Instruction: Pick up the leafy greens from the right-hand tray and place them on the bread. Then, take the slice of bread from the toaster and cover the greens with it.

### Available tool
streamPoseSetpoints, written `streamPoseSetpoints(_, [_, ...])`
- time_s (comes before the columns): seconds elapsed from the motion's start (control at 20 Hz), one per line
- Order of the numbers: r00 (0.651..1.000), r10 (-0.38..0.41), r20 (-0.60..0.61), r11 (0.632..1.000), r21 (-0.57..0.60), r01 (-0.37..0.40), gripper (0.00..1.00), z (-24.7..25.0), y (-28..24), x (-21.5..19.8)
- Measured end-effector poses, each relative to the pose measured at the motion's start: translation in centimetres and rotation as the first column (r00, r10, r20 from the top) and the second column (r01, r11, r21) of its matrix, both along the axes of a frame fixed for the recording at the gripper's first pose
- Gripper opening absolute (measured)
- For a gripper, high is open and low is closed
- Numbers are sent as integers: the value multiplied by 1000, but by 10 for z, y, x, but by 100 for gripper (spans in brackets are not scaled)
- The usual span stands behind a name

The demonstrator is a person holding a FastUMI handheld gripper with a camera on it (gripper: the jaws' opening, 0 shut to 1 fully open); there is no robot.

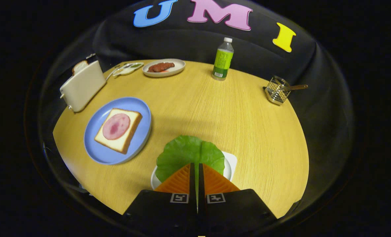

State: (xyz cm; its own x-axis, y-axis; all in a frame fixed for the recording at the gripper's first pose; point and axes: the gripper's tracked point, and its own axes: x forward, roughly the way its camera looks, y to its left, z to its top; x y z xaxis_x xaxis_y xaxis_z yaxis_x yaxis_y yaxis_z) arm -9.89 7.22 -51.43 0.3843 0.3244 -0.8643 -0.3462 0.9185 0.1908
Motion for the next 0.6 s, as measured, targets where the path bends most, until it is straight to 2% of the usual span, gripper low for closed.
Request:
streamPoseSetpoints(0.05, [1000, 11, -24, 1000, -1, -11, 6, -5, 2, -5])
streamPoseSetpoints(0.2, [999, 24, -27, 1000, 1, -24, 79, -10, 7, 1])
streamPoseSetpoints(0.25, [999, 29, -44, 1000, 0, -29, 81, -14, 8, 1])
streamPoseSetpoints(0.3, [993, 55, -103, 998, -1, -56, 81, -20, 9, -9])
streamPoseSetpoints(0.45, [986, 24, -162, 999, 26, -20, 78, -22, 8, -3])
streamPoseSetpoints(0.6, [987, 21, -158, 1000, 9, -20, 10, -21, 5, -3])
